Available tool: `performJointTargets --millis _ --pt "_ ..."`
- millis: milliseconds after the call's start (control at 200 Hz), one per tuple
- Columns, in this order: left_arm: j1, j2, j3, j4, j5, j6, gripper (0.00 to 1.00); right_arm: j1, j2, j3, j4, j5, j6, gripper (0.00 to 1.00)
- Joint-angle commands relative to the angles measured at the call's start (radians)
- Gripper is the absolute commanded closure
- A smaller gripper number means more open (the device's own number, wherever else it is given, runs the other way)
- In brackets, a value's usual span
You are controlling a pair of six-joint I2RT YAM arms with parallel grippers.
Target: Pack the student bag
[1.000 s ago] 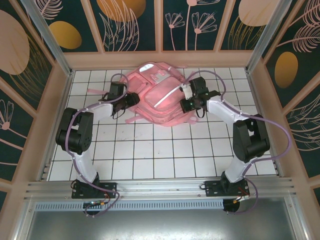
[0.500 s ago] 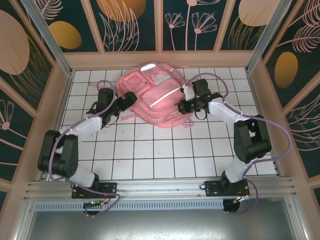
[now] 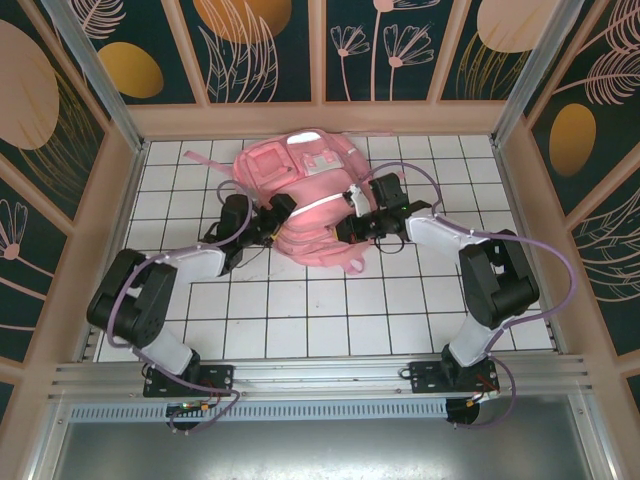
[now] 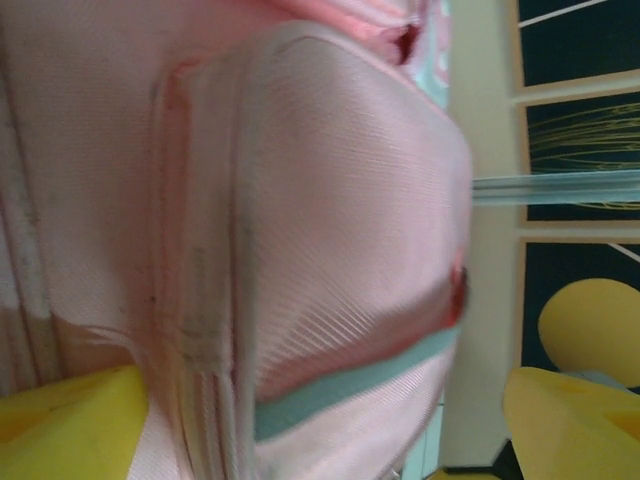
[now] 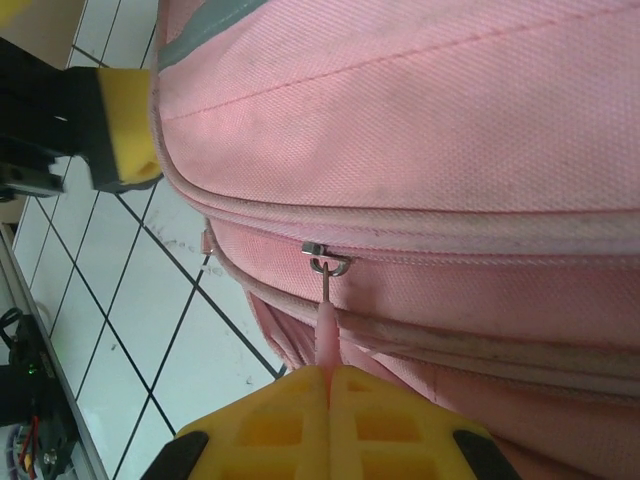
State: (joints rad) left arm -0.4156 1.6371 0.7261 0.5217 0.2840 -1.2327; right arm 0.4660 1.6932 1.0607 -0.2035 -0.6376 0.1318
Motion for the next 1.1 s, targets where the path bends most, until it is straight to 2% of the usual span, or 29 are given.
performJointTargets --millis 0,30,110,165,250,285,440,625,756,866,1096 --pt "-0.002 0.07 0.039 0.077 -0.02 -0.025 0.16 -0.007 -0.023 -0.021 0.014 -0.025 0.024 1.0" --pt "-0.002 0.107 0.044 0.081 -0.024 -0.019 0.23 -0.006 -0.023 -0.021 0.012 -0.018 0.025 1.0" --pt "-0.002 0.148 0.067 0.095 -0.029 -0.004 0.49 -0.005 -0.027 -0.026 0.012 0.022 0.032 1.0" --pt "-0.002 0.167 0.083 0.098 -0.023 0.004 0.65 -0.003 -0.034 -0.028 0.002 0.078 0.031 1.0" --pt "-0.002 0.186 0.102 0.097 -0.011 0.021 0.84 0.002 -0.05 -0.029 -0.022 0.209 0.033 1.0" --pt "-0.002 0.188 0.106 0.093 -0.008 0.026 1.0 0.004 -0.056 -0.031 -0.031 0.25 0.027 1.0" --pt "-0.002 0.178 0.096 0.092 -0.002 0.027 1.0 0.051 -0.074 -0.025 -0.036 0.426 0.016 1.0" --pt "-0.002 0.153 0.077 0.118 0.018 0.005 1.0 0.115 -0.001 0.034 -0.057 0.566 0.013 1.0" --pt "-0.004 0.125 0.058 0.119 0.012 -0.002 1.0 0.144 0.046 0.067 -0.072 0.621 0.013 1.0" --pt "-0.003 0.113 0.052 0.121 0.015 -0.005 1.0 0.161 0.069 0.083 -0.061 0.63 0.016 0.9" --pt "-0.003 0.097 0.047 0.123 0.026 -0.011 1.0 0.173 0.13 0.147 -0.097 0.665 0.015 0.82"
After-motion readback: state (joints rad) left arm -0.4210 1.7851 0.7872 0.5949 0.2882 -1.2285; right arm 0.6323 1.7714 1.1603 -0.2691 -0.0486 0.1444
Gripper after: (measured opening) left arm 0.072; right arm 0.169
